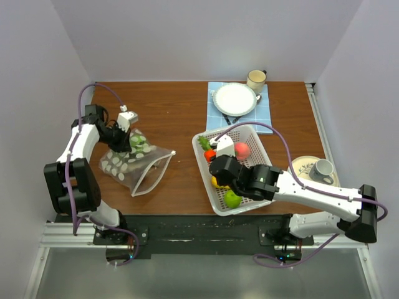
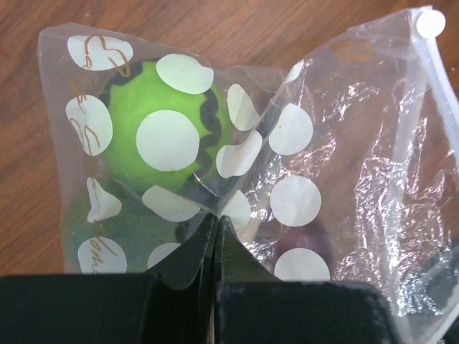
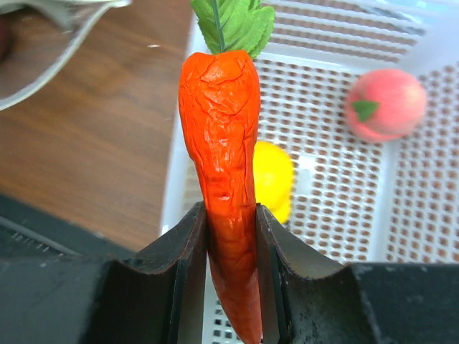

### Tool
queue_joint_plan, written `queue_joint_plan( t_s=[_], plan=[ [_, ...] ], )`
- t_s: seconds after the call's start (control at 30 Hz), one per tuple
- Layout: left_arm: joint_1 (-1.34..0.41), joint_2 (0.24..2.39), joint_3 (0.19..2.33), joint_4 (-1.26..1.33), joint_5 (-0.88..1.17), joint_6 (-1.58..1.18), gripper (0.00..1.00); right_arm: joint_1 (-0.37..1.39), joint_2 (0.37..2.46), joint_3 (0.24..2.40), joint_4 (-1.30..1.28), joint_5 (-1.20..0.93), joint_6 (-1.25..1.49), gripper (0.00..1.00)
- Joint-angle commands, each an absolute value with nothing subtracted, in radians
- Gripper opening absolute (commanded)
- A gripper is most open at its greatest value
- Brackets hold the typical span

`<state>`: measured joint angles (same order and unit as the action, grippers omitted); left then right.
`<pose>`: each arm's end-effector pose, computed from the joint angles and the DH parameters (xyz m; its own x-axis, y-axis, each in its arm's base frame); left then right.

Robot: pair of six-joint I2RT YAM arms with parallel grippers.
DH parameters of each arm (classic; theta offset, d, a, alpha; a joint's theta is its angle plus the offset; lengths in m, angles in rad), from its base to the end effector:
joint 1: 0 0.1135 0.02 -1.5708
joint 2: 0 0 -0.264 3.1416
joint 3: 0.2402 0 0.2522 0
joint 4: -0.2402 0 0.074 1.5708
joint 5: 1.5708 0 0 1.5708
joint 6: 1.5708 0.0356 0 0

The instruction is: Open the zip-top bag and remove the fake food

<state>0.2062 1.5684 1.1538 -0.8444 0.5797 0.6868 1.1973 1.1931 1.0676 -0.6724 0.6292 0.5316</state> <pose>0.2972 0.0422 0.2350 -0.7247 0.3904 -0.5678 0.5855 0.7834 -0.2086 0.1089 0.2204 0.3142 -0.5307 -0.2311 -0.8154 -0.3872 0.9219 -0.0092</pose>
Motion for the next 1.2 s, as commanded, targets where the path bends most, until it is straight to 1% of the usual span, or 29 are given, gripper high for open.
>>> queue_joint_plan(
  t_s=[0.0,0.03,0.07,0.1,0.17,0.23,0.27,0.33,0.37,0.4,0.47,0.5,0.53,0.57,0.7,0.8,0.9,0.97,1.03,1.1,1.13,1.17],
  plan=[
    [0.186,1.494,1.186,-0.862,0.614,0.657,0.0,1.163,1.252,1.072,-0.805,0.819,0.652,0.1],
    [0.183,1.491,1.186,-0.865,0.614,0.657,0.0,1.161,1.291,1.069,-0.821,0.825,0.663,0.14],
    [0.181,1.491,1.189,-0.868,0.615,0.657,0.0,1.161,1.316,1.063,-0.825,0.824,0.667,0.29],
    [0.179,1.49,1.19,-0.877,0.617,0.657,0.0,1.161,1.336,1.06,-0.833,0.819,0.678,0.39],
    [0.176,1.49,1.193,-0.888,0.623,0.652,0.0,1.161,1.394,1.048,-0.831,0.792,0.684,0.51],
    [0.169,1.489,1.192,-0.894,0.623,0.649,0.0,1.161,1.422,1.045,-0.802,0.779,0.667,0.59],
    [0.167,1.486,1.192,-0.896,0.62,0.646,0.0,1.164,1.42,1.057,-0.793,0.77,0.657,0.65],
    [0.163,1.476,1.196,-0.905,0.623,0.643,0.0,1.178,1.411,1.083,-0.753,0.772,0.606,0.7],
    [0.161,1.471,1.212,-0.913,0.63,0.635,0.0,1.187,1.39,1.151,-0.726,0.756,0.569,0.73],
    [0.158,1.467,1.219,-0.925,0.635,0.632,0.0,1.189,1.385,1.182,-0.694,0.729,0.539,0.73],
    [0.156,1.463,1.255,-0.943,0.644,0.62,0.0,1.2,1.37,1.222,-0.626,0.631,0.523,0.7],
    [0.152,1.463,1.268,-0.969,0.649,0.618,0.0,1.21,1.37,1.217,-0.521,0.583,0.496,0.68],
    [0.149,1.46,1.284,-0.98,0.655,0.615,0.0,1.244,1.373,1.204,-0.465,0.56,0.485,0.65],
    [0.146,1.459,1.311,-0.989,0.653,0.606,0.0,1.267,1.384,1.186,-0.427,0.555,0.474,0.65],
    [0.123,1.437,1.384,-1.045,0.647,0.591,0.0,1.406,1.543,1.177,-0.272,0.552,0.367,0.64],
    [0.115,1.419,1.419,-1.068,0.644,0.583,0.0,1.472,1.642,1.203,-0.215,0.54,0.344,0.64],
    [0.114,1.398,1.376,-1.037,0.614,0.592,0.0,1.499,1.713,1.252,-0.198,0.526,0.356,0.64],
    [0.117,1.396,1.3,-0.962,0.549,0.597,0.0,1.505,1.764,1.279,-0.181,0.538,0.35,0.64],
    [0.133,1.42,1.246,-0.91,0.496,0.601,0.0,1.508,1.788,1.296,-0.15,0.555,0.339,0.64],
    [0.196,1.482,1.242,-0.853,0.503,0.609,0.0,1.508,1.793,1.296,-0.097,0.597,0.322,0.64],
    [0.218,1.511,1.27,-0.847,0.515,0.611,0.01,1.509,1.795,1.293,-0.078,0.618,0.318,0.65],
    [0.238,1.578,1.29,-0.85,0.528,0.621,0.06,1.509,1.795,1.292,-0.058,0.642,0.307,0.65]
  ],
)
